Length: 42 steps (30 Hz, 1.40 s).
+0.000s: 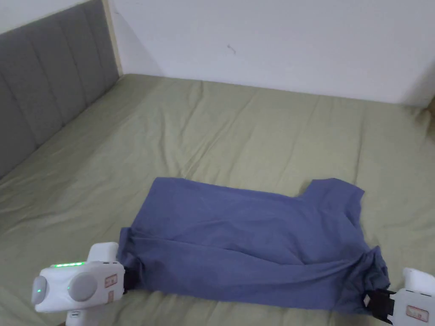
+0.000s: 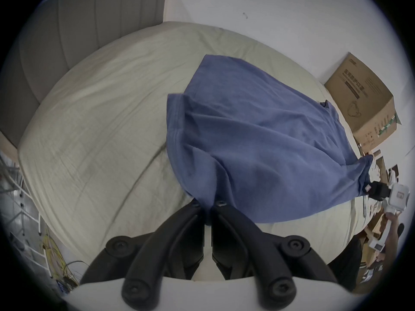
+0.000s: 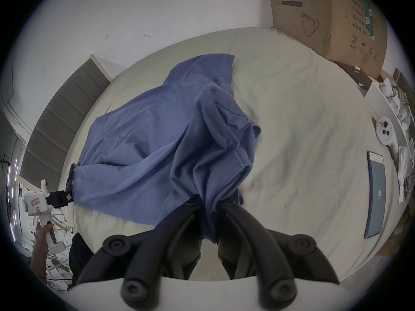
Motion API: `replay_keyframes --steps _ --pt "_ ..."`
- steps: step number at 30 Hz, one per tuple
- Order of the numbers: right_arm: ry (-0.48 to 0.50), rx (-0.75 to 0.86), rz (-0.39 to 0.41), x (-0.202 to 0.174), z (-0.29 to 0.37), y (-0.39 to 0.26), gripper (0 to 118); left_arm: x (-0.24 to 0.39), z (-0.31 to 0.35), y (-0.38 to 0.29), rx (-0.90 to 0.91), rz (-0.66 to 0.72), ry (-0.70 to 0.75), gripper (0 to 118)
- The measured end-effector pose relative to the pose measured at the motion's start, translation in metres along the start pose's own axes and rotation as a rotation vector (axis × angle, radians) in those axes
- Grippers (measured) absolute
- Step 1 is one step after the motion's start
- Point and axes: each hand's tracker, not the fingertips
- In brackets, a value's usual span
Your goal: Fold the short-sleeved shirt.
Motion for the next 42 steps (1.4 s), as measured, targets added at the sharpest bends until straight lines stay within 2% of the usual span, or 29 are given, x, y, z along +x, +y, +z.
replay_keyframes --steps 4,8,14,18,20,22,23,24,25,26,28,31,32,33,34,35,36,37,39,42 --pt "-0.005 0.033 0.01 -0.002 0.031 -0.005 10 -0.015 0.027 0.001 0.035 0.092 -0.084 4" --pt "-0.024 0.029 0.054 -0.002 0.061 -0.02 10 -0.013 0.048 -0.003 0.041 0.044 -0.084 4" --pt "-0.069 -0.043 0.06 0.008 0.086 -0.061 10 0.002 0.069 -0.036 -0.006 -0.009 -0.102 4" --pt "-0.069 -0.101 0.0 0.023 0.075 -0.093 10 0.003 0.069 -0.065 -0.054 -0.003 -0.109 4" --pt "-0.08 -0.138 -0.071 0.031 0.065 -0.1 10 -0.001 0.064 -0.074 -0.068 0.026 -0.098 4" --pt "-0.12 -0.198 -0.081 0.034 0.058 -0.1 19 -0.005 0.059 -0.076 -0.087 0.066 -0.111 5" --pt "-0.154 -0.219 -0.079 0.035 0.057 -0.099 36 -0.008 0.058 -0.074 -0.094 0.073 -0.106 9" --pt "-0.148 -0.213 -0.076 0.037 0.063 -0.097 70 -0.012 0.06 -0.071 -0.101 0.095 -0.107 35" --pt "-0.138 -0.19 -0.09 0.04 0.076 -0.095 88 -0.018 0.066 -0.07 -0.091 0.149 -0.154 65" --pt "-0.109 -0.127 -0.109 0.04 0.092 -0.091 93 -0.025 0.078 -0.068 -0.05 0.201 -0.218 81" --pt "-0.089 -0.019 -0.126 0.036 0.134 -0.08 93 -0.033 0.114 -0.054 0.092 0.25 -0.29 81" --pt "-0.028 0.248 -0.055 0.014 0.19 -0.069 93 -0.013 0.171 -0.038 0.291 0.133 -0.273 81" --pt "0.01 0.304 -0.029 0.006 0.203 -0.067 92 -0.006 0.182 -0.035 0.311 0.101 -0.307 81" --pt "0.045 0.364 -0.018 -0.002 0.215 -0.067 86 0.002 0.194 -0.032 0.337 0.071 -0.331 73" --pt "0.062 0.424 -0.015 -0.01 0.223 -0.067 69 0.014 0.206 -0.032 0.397 0.051 -0.324 55" --pt "0.057 0.47 -0.006 -0.016 0.227 -0.068 35 0.024 0.213 -0.032 0.441 0.027 -0.315 24" --pt "0.017 0.496 0.014 -0.025 0.226 -0.067 0 0.033 0.219 -0.032 0.462 0.006 -0.291 0" --pt "-0.015 0.512 0.027 -0.03 0.228 -0.068 0 0.041 0.225 -0.037 0.505 0.005 -0.25 0" --pt "0.01 0.479 0.046 -0.034 0.223 -0.062 0 0.047 0.227 -0.037 0.5 -0.009 -0.289 0" --pt "0.033 0.455 0.025 -0.032 0.209 -0.046 0 0.055 0.225 -0.041 0.482 -0.024 -0.299 0"
